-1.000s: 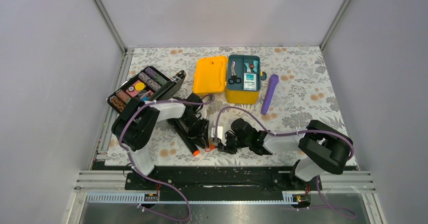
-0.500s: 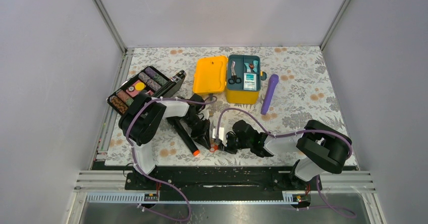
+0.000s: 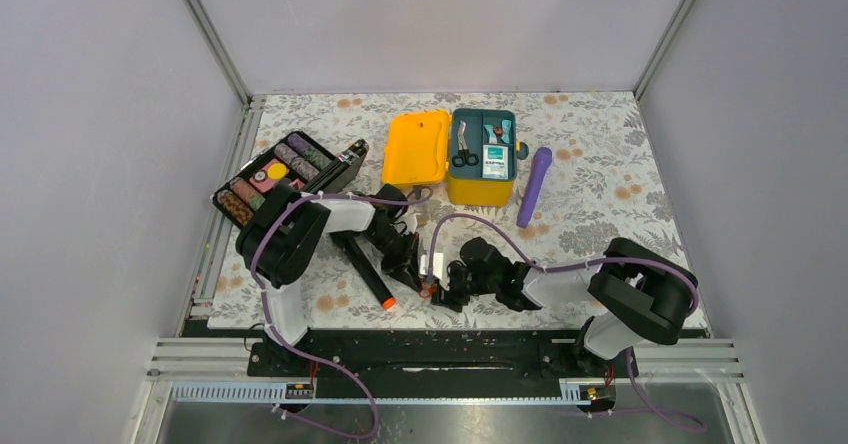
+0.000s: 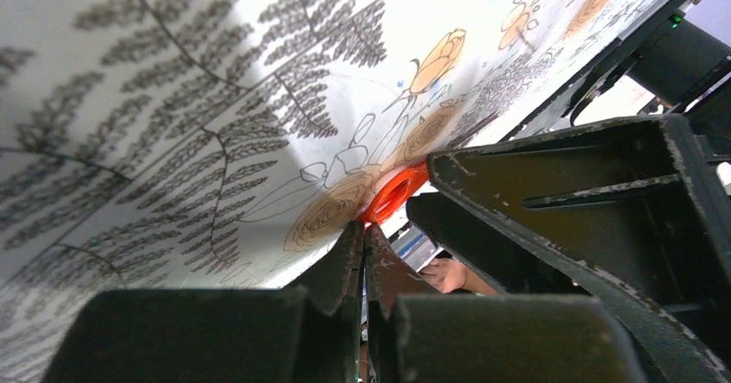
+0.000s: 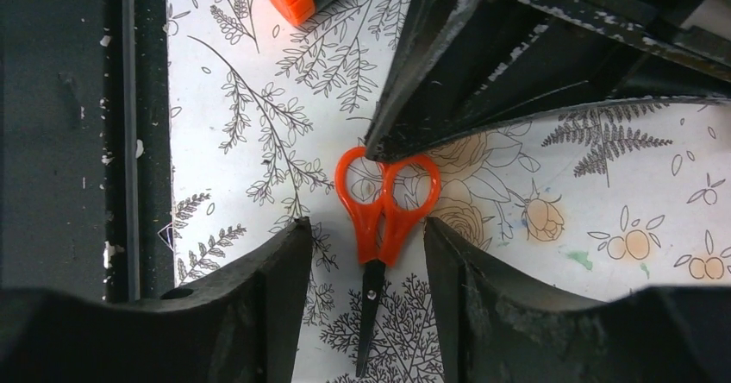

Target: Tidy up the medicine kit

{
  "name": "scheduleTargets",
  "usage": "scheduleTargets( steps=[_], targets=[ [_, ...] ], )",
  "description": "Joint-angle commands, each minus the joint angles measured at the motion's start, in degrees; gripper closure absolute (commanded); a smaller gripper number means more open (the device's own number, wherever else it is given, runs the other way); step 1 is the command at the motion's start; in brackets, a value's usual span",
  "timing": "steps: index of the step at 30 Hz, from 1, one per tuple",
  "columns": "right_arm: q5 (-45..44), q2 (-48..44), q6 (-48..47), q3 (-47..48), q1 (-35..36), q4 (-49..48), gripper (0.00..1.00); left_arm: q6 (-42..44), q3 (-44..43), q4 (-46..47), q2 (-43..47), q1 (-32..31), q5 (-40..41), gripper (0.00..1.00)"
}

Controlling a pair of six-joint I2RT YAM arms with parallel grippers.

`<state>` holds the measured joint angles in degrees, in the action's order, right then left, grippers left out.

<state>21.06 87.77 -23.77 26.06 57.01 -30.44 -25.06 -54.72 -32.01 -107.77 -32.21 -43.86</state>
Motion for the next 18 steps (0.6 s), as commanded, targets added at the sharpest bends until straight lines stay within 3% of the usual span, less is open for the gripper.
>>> scheduleTargets(
  steps=[1, 9, 16, 18],
  targets=[
    [1.42, 2.11, -0.93, 1.33, 0.64, 3.00, 0.42, 1.94, 0.46, 6.01, -2.51, 1.09, 4.98, 1.00],
    [-0.79, 6.25, -1.08, 5.41, 0.64, 4.52, 0.43, 2.43, 0.40, 6.60, -2.68, 1.25, 2.82, 1.00],
    [-0.53, 7.07, -2.16, 6.41, 0.63, 8.71, 0.62, 2.83, 0.45, 6.22, -1.07, 1.41, 3.42, 1.00],
    [-0.49, 6.51, -2.65, 6.14, 0.63, 9.48, 0.65, 2.84, 0.04, 4.88, -0.07, 1.75, 4.25, 0.90]
  ],
)
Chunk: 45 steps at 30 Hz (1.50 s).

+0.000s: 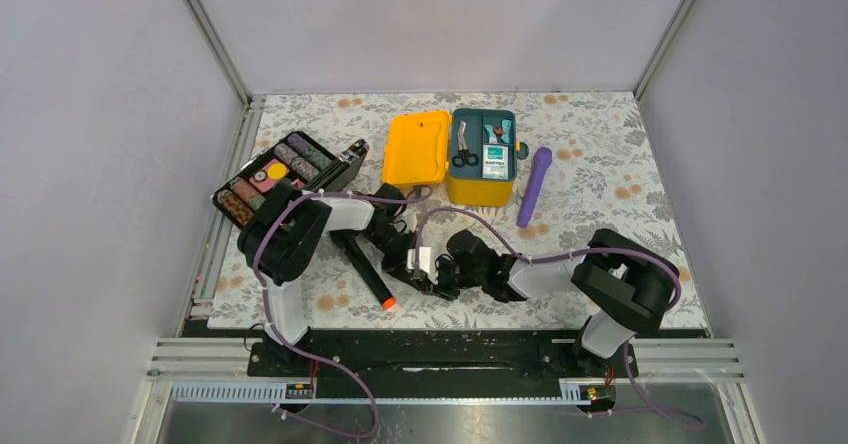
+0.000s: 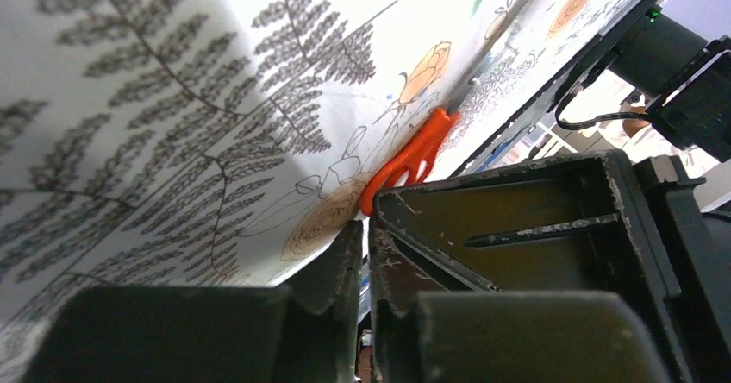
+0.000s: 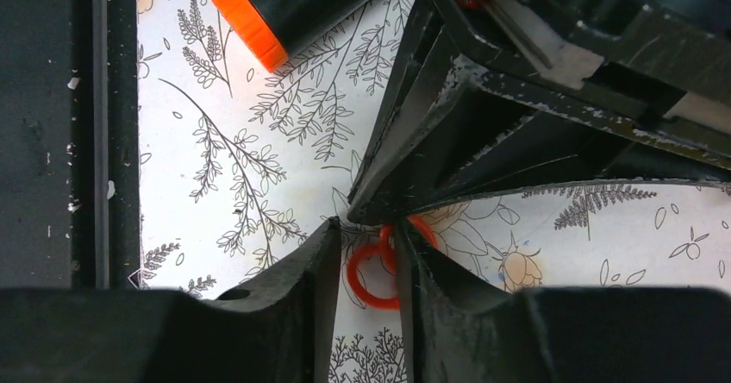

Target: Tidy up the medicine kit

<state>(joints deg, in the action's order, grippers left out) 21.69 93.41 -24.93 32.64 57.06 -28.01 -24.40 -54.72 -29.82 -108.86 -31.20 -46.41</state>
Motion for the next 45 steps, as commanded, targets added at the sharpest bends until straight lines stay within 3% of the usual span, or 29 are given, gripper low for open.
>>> scheduleTargets(
  steps=[1, 3, 7, 11, 19, 33, 45],
  targets=[
    [-1.17, 0.39, -1.48, -0.51, 0.58, 7.38, 0.66, 2.20, -0.21, 1.94, 1.80, 0.97, 7.30, 0.83],
    [-1.59, -0.79, -1.35, -0.80, 0.52, 8.03, 0.70, 2.39, -0.91, 0.34, 3.48, 1.54, 8.10, 0.71],
    [-1.94, -2.91, -0.53, -1.34, 0.51, 8.37, 0.72, 2.31, -1.01, -1.57, 6.25, 2.49, 7.86, 0.62],
    [-2.12, -5.59, 0.58, -0.47, 0.38, 9.81, 0.78, 2.25, -0.49, -1.27, 8.31, 2.72, 7.66, 0.61],
    [0.30, -8.53, 7.51, 4.41, -4.14, 15.28, 1.00, 2.61, -0.23, -0.86, 9.62, 2.99, 8.12, 0.61],
    [5.47, -13.71, 19.17, 8.89, -10.05, 16.85, 1.00, 5.15, -2.06, -0.87, 9.95, 3.16, 9.17, 0.61],
    [6.77, -23.74, 19.77, 17.09, -15.86, 27.52, 1.00, 13.79, -10.11, -6.96, 14.20, 4.50, 10.06, 0.61]
  ],
)
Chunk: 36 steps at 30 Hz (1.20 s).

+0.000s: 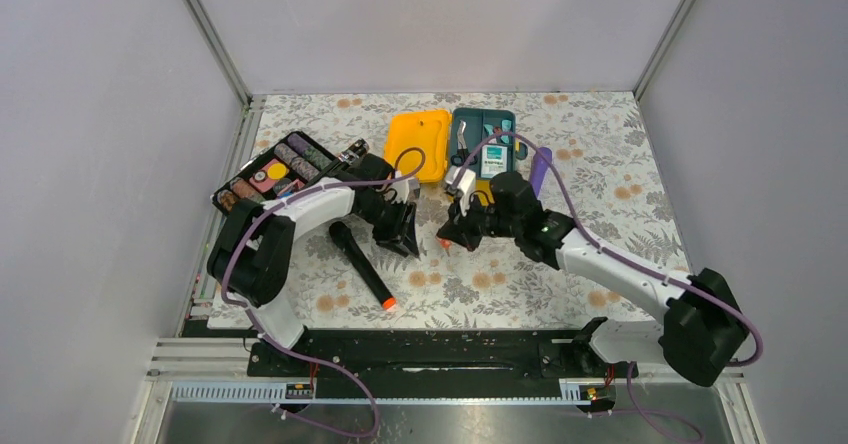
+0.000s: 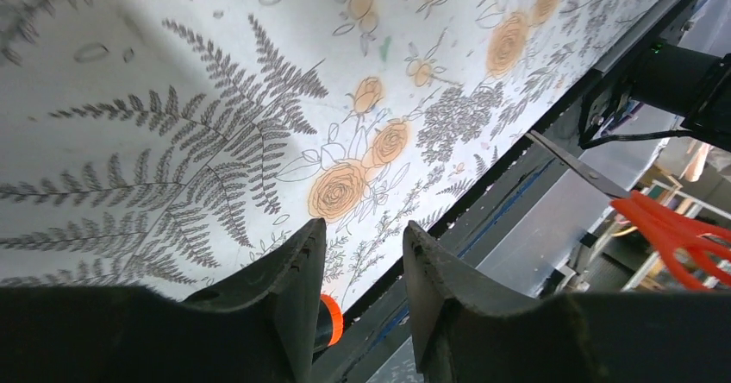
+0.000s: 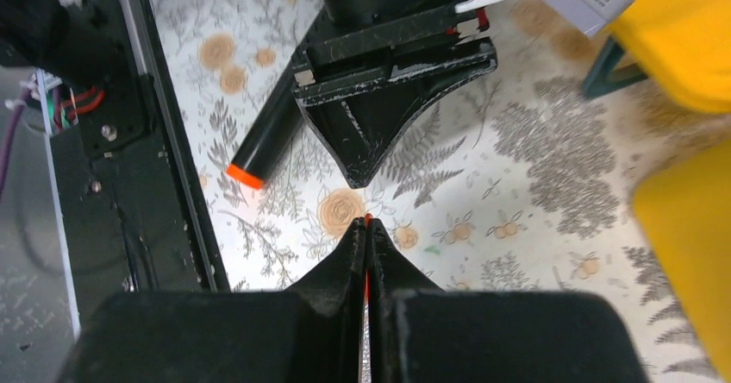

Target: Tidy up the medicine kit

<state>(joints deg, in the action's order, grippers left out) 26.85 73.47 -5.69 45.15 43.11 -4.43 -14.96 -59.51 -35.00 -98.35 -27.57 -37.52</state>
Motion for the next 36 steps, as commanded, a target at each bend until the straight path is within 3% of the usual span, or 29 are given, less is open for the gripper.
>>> scheduleTargets(
  steps=[1, 13, 22, 31, 36],
  targets=[
    [1.68, -4.26, 0.23, 5.87, -2.49, 5.57, 1.00, 5.05, -6.45, -2.30, 3.85, 1.11, 1.40, 0.61],
    [-1.24, -0.93, -1.62, 22.00, -12.50, 8.77, 1.00, 14.31, -17.97, -7.91, 7.37, 4.00, 1.81, 0.61],
    [-0.89, 10.64, -4.12, 31.11, -18.58, -2.09, 1.00, 21.26, -19.26, -9.76, 10.78, 4.02, 0.66, 0.61],
    [4.76, 23.20, -17.88, 39.34, -22.37, -8.40, 1.00, 27.18, -20.51, -13.47, 12.86, 4.02, 1.21, 0.60],
    [9.56, 26.00, -29.21, 34.95, -23.33, -13.27, 1.00, 28.20, -21.04, -14.20, 12.97, 4.03, 1.51, 0.59]
  ],
)
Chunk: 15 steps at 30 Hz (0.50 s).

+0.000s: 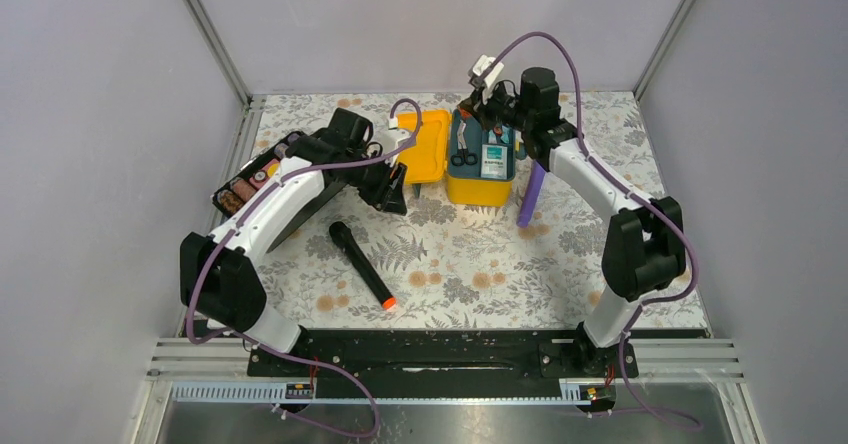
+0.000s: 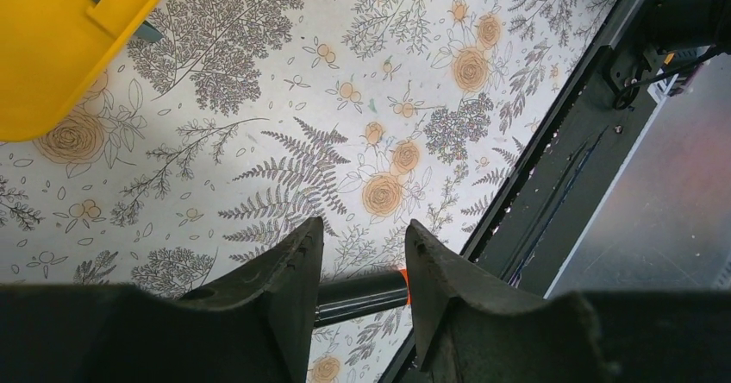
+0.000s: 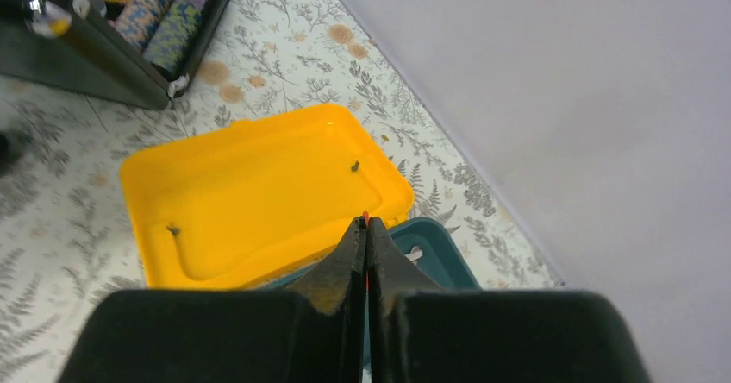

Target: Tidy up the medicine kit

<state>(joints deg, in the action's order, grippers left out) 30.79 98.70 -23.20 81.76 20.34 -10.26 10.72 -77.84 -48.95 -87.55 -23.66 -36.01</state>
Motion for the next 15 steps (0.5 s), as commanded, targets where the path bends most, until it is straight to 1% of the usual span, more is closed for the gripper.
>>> scheduleTargets(
  steps=[1, 2, 5, 6, 9, 13, 14, 15],
  targets=[
    [6.73, 0.62, -13.25, -4.23, -0.70, -8.18, 1.00, 2.55, -2.92, -0.38, 2.02, 0.11, -0.08, 0.59],
    [8.09, 0.27, -14.38, -5.91, -0.78, -8.15, 0.95, 2.66, -3.20, -0.61, 1.99, 0.11, -0.08, 0.59],
    [11.19, -1.79, -18.30, -9.34, -0.81, -3.67, 0.70, 3.30, -3.38, -1.01, 2.39, 0.11, 0.52, 0.59],
    [10.77, -2.59, -18.17, -10.39, -0.80, -3.06, 0.67, 3.46, -3.24, -1.07, 2.56, 0.14, 0.58, 0.59],
    [8.01, -5.81, -15.45, -12.95, -0.83, -3.00, 0.63, 3.54, -2.77, -1.33, 2.69, 0.20, 0.10, 0.59],
    [5.62, -10.84, -9.03, -13.94, -0.78, -1.98, 0.60, 2.37, -2.73, -1.29, 2.37, 0.19, -0.63, 0.57],
    [4.75, -11.62, -7.70, -14.01, -0.82, -1.56, 0.59, 1.42, -2.74, -0.69, 2.16, 0.19, -0.24, 0.56],
    [3.57, -12.14, -5.97, -13.81, -0.83, -1.15, 0.58, 0.09, -2.41, 0.39, 2.17, 0.19, 0.55, 0.52]
  ],
)
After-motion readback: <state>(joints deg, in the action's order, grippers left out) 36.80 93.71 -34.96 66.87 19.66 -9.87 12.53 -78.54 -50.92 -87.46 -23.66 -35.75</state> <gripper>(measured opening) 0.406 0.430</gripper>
